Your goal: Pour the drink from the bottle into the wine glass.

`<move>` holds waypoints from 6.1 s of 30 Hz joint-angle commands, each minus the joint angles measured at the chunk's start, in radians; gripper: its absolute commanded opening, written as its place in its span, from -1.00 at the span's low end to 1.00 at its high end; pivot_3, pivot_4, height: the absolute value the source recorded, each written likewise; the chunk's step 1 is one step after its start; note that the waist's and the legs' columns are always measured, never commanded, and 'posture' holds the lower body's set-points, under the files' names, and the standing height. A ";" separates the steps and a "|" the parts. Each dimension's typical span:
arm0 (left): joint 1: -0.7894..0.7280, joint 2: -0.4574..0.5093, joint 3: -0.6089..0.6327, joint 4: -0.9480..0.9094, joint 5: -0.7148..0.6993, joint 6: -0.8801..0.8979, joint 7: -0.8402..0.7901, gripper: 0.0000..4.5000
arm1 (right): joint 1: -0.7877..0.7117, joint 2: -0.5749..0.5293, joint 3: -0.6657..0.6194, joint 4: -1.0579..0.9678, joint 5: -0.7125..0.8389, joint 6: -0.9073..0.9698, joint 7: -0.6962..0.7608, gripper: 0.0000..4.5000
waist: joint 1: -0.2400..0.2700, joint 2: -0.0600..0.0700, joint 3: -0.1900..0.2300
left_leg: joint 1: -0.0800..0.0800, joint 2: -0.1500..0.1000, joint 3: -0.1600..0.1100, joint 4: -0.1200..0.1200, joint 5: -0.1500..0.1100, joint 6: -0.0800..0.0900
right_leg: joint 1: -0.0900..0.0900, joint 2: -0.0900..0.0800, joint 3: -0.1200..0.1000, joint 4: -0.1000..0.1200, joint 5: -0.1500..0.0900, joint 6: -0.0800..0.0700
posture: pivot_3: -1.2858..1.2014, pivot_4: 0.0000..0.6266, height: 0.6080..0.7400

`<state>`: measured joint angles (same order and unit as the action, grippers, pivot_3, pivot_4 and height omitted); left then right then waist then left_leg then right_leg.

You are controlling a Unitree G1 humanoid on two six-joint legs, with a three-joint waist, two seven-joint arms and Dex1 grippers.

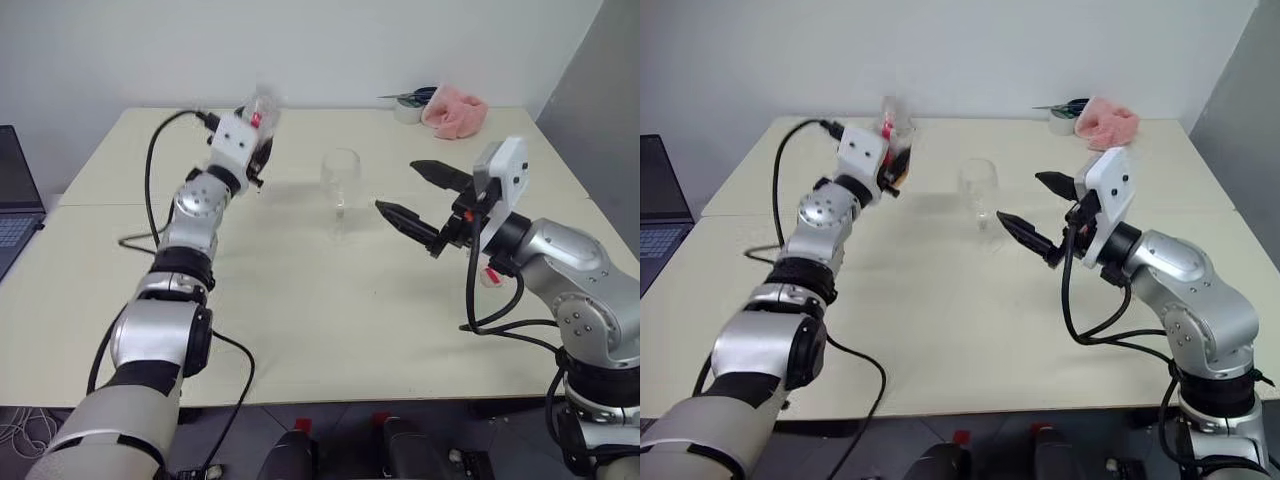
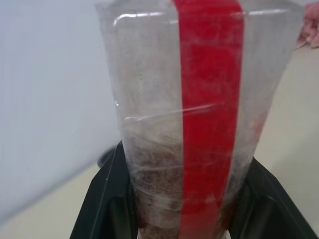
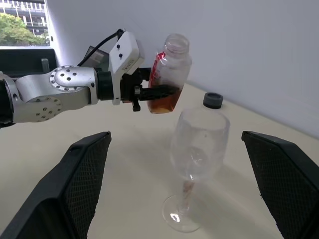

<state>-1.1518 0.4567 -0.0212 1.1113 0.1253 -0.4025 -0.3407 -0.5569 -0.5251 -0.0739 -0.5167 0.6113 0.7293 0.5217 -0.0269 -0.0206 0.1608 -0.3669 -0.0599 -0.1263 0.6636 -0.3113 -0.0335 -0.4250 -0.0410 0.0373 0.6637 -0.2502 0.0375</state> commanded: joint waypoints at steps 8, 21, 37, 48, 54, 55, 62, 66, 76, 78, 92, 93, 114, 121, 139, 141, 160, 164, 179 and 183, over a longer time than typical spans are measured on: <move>-0.151 0.058 -0.103 0.033 0.134 -0.149 -0.011 -0.24 | -0.081 0.062 -0.017 0.023 0.003 -0.060 -0.021 1.00 | -0.003 0.000 0.000 | 0.000 0.000 0.001 0.000 0.000 0.000 | -0.001 0.000 0.001 0.001 0.000 0.000 | 0.03 -0.52 1.00; -0.201 0.092 -0.227 0.084 0.312 -0.207 0.067 -0.24 | -0.110 0.137 0.031 0.099 -0.066 -0.146 -0.035 1.00 | -0.004 0.000 0.000 | -0.001 0.000 0.001 0.000 0.000 0.000 | -0.002 0.001 0.000 0.001 0.000 0.000 | 0.03 -0.52 1.00; -0.226 0.124 -0.347 0.106 0.471 -0.260 0.188 -0.24 | -0.073 0.149 0.042 0.091 -0.097 -0.166 -0.041 1.00 | -0.006 0.000 0.000 | -0.027 -0.003 0.003 0.015 0.000 0.000 | -0.030 -0.002 0.003 0.017 0.000 0.000 | 0.03 -0.52 1.00; -0.246 0.125 -0.372 0.124 0.512 -0.257 0.206 -0.24 | -0.059 0.150 0.039 0.076 -0.096 -0.161 -0.054 1.00 | -0.007 0.000 0.000 | -0.028 -0.003 0.004 0.016 0.000 0.000 | -0.030 -0.002 0.002 0.018 0.000 0.000 | 0.03 -0.52 1.00; -0.264 0.127 -0.394 0.128 0.548 -0.255 0.235 -0.24 | -0.055 0.150 0.039 0.071 -0.096 -0.160 -0.060 1.00 | -0.007 0.000 0.000 | -0.028 -0.003 0.004 0.016 0.000 0.000 | -0.030 -0.002 0.002 0.018 0.000 0.000 | 0.03 -0.52 1.00; -0.266 0.128 -0.398 0.129 0.552 -0.256 0.239 -0.24 | -0.055 0.151 0.039 0.070 -0.095 -0.160 -0.061 1.00 | -0.007 0.000 0.000 | -0.028 -0.003 0.004 0.016 0.000 0.000 | -0.030 -0.002 0.002 0.018 0.000 0.000 | 0.03 -0.52 1.00; -0.285 0.130 -0.419 0.140 0.576 -0.254 0.261 -0.24 | -0.055 0.150 0.035 0.069 -0.092 -0.157 -0.066 1.00 | -0.007 0.000 0.000 | -0.028 -0.003 0.004 0.016 0.000 0.000 | -0.030 -0.002 0.002 0.018 0.000 0.000 | 0.03 -0.52 1.00; -0.294 0.134 -0.429 0.143 0.585 -0.255 0.268 -0.24 | -0.054 0.150 0.034 0.069 -0.090 -0.157 -0.071 1.00 | -0.008 0.000 0.000 | -0.028 -0.003 0.004 0.016 0.000 0.000 | -0.030 -0.002 0.002 0.019 0.000 0.000 | 0.03 -0.52 1.00; -0.321 0.143 -0.454 0.155 0.611 -0.253 0.282 -0.24 | -0.054 0.150 0.028 0.076 -0.089 -0.160 -0.075 1.00 | -0.008 0.000 0.000 | -0.028 -0.003 0.004 0.016 0.000 0.000 | -0.030 -0.002 0.002 0.019 0.000 0.000 | 0.03 -0.52 1.00; -0.325 0.144 -0.456 0.157 0.613 -0.251 0.284 -0.24 | -0.053 0.151 0.028 0.077 -0.091 -0.162 -0.076 1.00 | -0.009 0.000 0.000 | -0.028 -0.003 0.004 0.016 0.000 0.000 | -0.030 -0.002 0.002 0.019 0.000 0.000 | 0.03 -0.52 1.00; -0.350 0.145 -0.473 0.167 0.626 -0.248 0.289 -0.24 | -0.049 0.161 0.026 0.084 -0.094 -0.170 -0.083 1.00 | -0.014 0.000 0.000 | -0.028 -0.003 0.004 0.016 0.000 0.000 | -0.030 -0.002 0.002 0.019 0.000 0.000 | 0.03 -0.52 1.00; -0.350 0.145 -0.474 0.167 0.627 -0.248 0.289 -0.24 | -0.048 0.161 0.026 0.085 -0.094 -0.171 -0.084 1.00 | -0.015 0.000 0.000 | -0.028 -0.003 0.004 0.016 0.000 0.000 | -0.030 -0.002 0.002 0.019 0.000 0.000 | 0.03 -0.52 1.00; -0.360 0.141 -0.484 0.171 0.637 -0.246 0.296 -0.24 | -0.041 0.155 0.026 0.075 -0.089 -0.166 -0.091 1.00 | -0.015 0.000 0.000 | -0.028 -0.003 0.004 0.017 0.000 0.000 | -0.030 -0.002 0.002 0.020 0.000 0.000 | 0.03 -0.52 1.00; -0.359 0.141 -0.486 0.170 0.638 -0.247 0.298 -0.24 | -0.039 0.153 0.029 0.072 -0.088 -0.167 -0.086 1.00 | -0.016 0.000 0.000 | -0.028 -0.003 0.004 0.017 0.000 0.000 | -0.030 -0.002 0.002 0.020 0.000 0.000 | 0.03 -0.52 1.00; -0.361 0.146 -0.490 0.169 0.640 -0.256 0.299 -0.24 | -0.027 0.156 0.035 0.056 -0.088 -0.165 -0.088 1.00 | -0.017 0.000 0.000 | -0.028 -0.003 0.005 0.017 0.000 0.000 | -0.030 -0.002 0.003 0.021 0.000 0.000 | 0.03 -0.52 1.00; -0.361 0.146 -0.490 0.169 0.640 -0.257 0.299 -0.24 | -0.028 0.156 0.035 0.057 -0.089 -0.165 -0.088 1.00 | -0.017 0.000 0.000 | -0.028 -0.003 0.005 0.017 0.000 0.000 | -0.030 -0.002 0.003 0.021 0.000 0.000 | 0.03 -0.52 1.00; -0.358 0.143 -0.486 0.169 0.636 -0.257 0.296 -0.24 | -0.030 0.151 0.036 0.055 -0.088 -0.162 -0.084 1.00 | -0.020 0.000 0.000 | -0.028 -0.003 0.005 0.018 0.000 0.000 | -0.031 -0.002 0.003 0.023 0.000 0.000 | 0.03 -0.52 1.00; -0.355 0.144 -0.485 0.168 0.635 -0.258 0.295 -0.24 | -0.031 0.150 0.036 0.056 -0.088 -0.162 -0.083 1.00 | -0.021 0.000 0.000 | -0.028 -0.003 0.005 0.018 0.000 0.000 | -0.031 -0.002 0.003 0.023 0.000 0.000 | 0.03 -0.52 1.00; -0.311 0.123 -0.397 0.152 0.507 -0.257 0.197 -0.24 | -0.030 0.148 0.038 0.057 -0.089 -0.159 -0.083 1.00 | -0.024 0.000 0.000 | -0.028 -0.003 0.005 0.019 0.000 0.000 | -0.031 -0.003 0.003 0.025 0.000 0.000 | 0.03 -0.52 1.00; -0.292 0.127 -0.361 0.129 0.457 -0.257 0.155 -0.24 | -0.025 0.145 0.036 0.052 -0.088 -0.158 -0.083 1.00 | -0.028 0.000 0.000 | -0.028 -0.003 0.005 0.019 0.000 0.000 | -0.031 -0.003 0.003 0.026 0.000 0.000 | 0.03 -0.52 1.00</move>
<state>-1.4302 0.5708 -0.4229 1.2862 0.6278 -0.6590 -0.1735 -0.5747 -0.3742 -0.0205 -0.4179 0.5124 0.5779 0.4354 -0.0545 -0.0207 0.1604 -0.3944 -0.0634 -0.1212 0.6825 -0.3110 -0.0335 -0.4561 -0.0437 0.0404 0.6895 -0.2502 0.0377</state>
